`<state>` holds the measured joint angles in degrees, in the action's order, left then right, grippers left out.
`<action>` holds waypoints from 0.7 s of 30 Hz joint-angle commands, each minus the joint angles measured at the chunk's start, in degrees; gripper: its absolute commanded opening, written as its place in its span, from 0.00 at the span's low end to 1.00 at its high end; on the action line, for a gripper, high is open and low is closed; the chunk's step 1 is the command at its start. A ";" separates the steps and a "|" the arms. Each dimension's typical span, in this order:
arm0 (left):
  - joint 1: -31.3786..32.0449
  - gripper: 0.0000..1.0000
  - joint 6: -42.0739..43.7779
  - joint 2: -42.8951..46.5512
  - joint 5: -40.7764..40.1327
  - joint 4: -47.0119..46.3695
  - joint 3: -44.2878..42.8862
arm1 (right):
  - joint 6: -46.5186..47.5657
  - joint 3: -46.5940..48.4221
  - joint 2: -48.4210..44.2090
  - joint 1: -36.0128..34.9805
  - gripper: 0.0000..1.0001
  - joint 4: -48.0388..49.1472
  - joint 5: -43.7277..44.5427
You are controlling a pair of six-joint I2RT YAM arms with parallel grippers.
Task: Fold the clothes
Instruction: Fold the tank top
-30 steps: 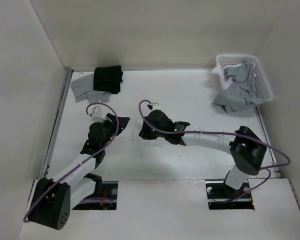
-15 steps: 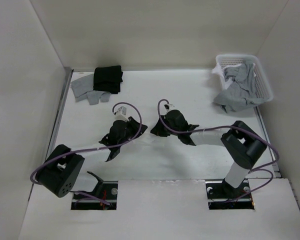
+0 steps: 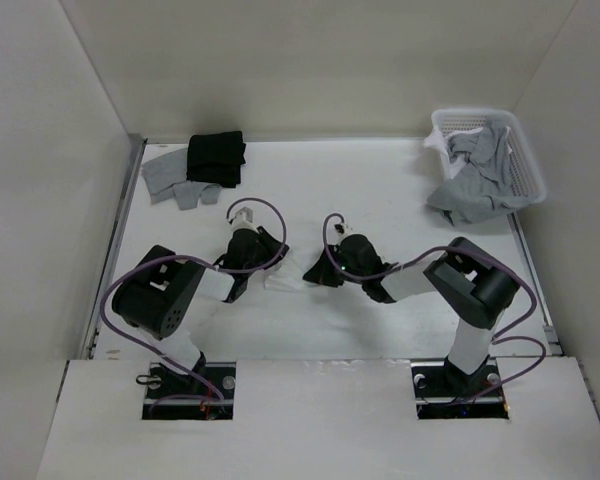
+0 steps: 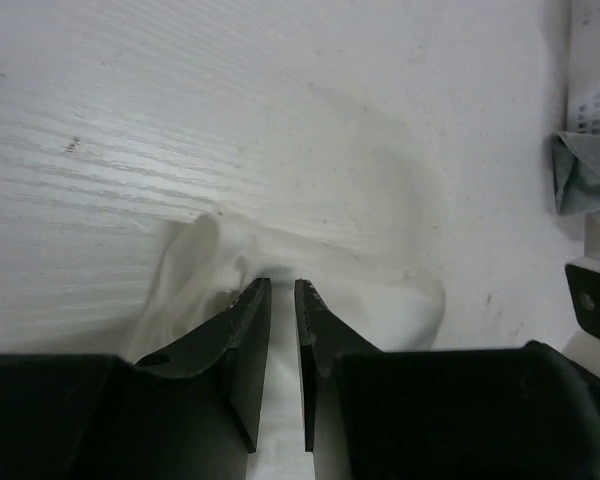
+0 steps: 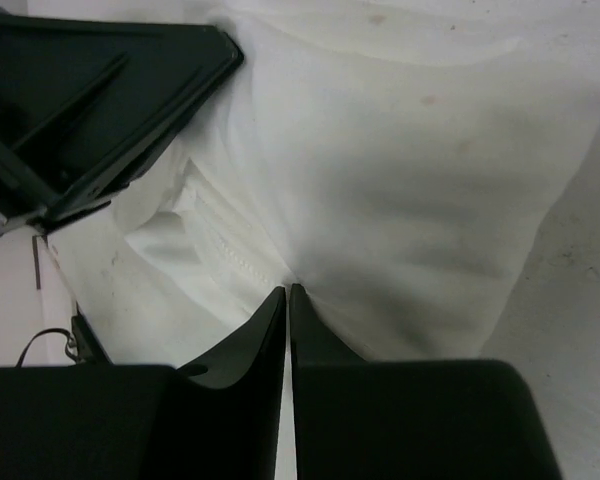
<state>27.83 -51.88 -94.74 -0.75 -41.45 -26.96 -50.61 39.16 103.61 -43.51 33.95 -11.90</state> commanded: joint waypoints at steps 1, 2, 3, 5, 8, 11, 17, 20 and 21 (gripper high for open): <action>-1.07 0.15 0.46 -1.06 0.14 -5.83 -2.66 | 0.33 -1.19 -2.09 0.13 0.09 3.84 -0.67; -1.07 0.15 0.37 -1.24 0.14 -6.09 -2.83 | 0.51 -1.36 -2.62 0.22 0.10 3.58 -0.58; -1.16 0.16 0.20 -1.24 0.23 -6.27 -2.92 | 0.69 -1.54 -3.32 0.22 0.11 3.05 -0.58; -1.16 0.18 0.11 -0.02 0.49 -6.62 -2.66 | 1.21 -1.54 -4.82 0.13 0.12 1.65 -0.49; -1.25 0.27 0.55 4.63 0.40 -6.63 -1.43 | 2.35 -1.36 -8.33 0.13 0.16 -0.99 -0.40; -1.34 0.38 2.39 11.39 -0.91 -5.49 -0.11 | 4.37 -0.93 -13.85 0.13 0.28 -2.92 -0.40; -0.64 0.45 11.52 22.92 -10.82 11.52 -3.35 | 10.08 -0.75 -25.46 1.36 0.51 -5.13 3.89; -1.25 0.48 14.43 25.30 -15.94 21.74 -4.94 | 12.90 -1.89 -29.42 2.94 0.58 -5.13 10.03; -1.77 0.50 14.44 26.18 -16.47 23.42 -4.33 | 13.34 -2.67 -30.39 3.56 0.60 -4.60 12.40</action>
<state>26.89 -42.06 -70.50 -10.96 -29.76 -30.22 -41.60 37.63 75.66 -41.60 28.71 -6.94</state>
